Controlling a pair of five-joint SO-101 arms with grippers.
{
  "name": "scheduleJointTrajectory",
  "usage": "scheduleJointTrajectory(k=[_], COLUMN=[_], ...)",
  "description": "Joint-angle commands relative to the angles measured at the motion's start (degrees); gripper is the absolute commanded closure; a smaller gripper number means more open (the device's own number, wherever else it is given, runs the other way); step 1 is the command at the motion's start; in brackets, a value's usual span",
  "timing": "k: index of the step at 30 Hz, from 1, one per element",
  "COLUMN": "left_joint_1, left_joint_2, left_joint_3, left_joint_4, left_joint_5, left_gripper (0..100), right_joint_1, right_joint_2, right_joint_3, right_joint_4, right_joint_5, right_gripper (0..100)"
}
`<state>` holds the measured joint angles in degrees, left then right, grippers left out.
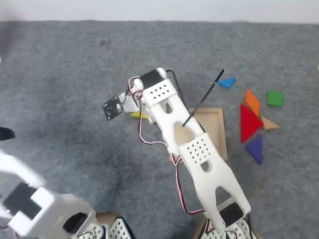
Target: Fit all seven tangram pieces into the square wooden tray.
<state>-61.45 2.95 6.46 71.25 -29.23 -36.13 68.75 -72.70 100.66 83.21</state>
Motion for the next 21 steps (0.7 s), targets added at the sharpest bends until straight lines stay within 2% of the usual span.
scheduleJointTrajectory(k=[1,7,11,13,21], left_joint_1=[-0.5,-0.3,-0.5,-0.6,-0.6], left_joint_2=[-0.6,-0.5,-0.6,-0.6,-0.6], left_joint_3=[-2.2,-2.2,-2.2,-2.2,-2.2], left_joint_4=[-1.0,-0.6,-0.5,-0.5,-0.9], left_joint_5=[-0.7,-0.7,-0.7,-0.7,-0.7], left_gripper=[68,68,68,68,68], right_joint_1=[2.7,4.6,5.0,4.6,2.9], right_joint_2=[-8.0,-19.1,-19.6,-18.7,-12.1], right_joint_3=[7.3,22.9,22.7,22.8,22.5], right_joint_4=[2.6,2.2,1.8,1.8,2.2], right_joint_5=[6.2,13.3,12.5,9.7,8.8], right_gripper=[67.8,71.7,72.5,72.5,72.7])
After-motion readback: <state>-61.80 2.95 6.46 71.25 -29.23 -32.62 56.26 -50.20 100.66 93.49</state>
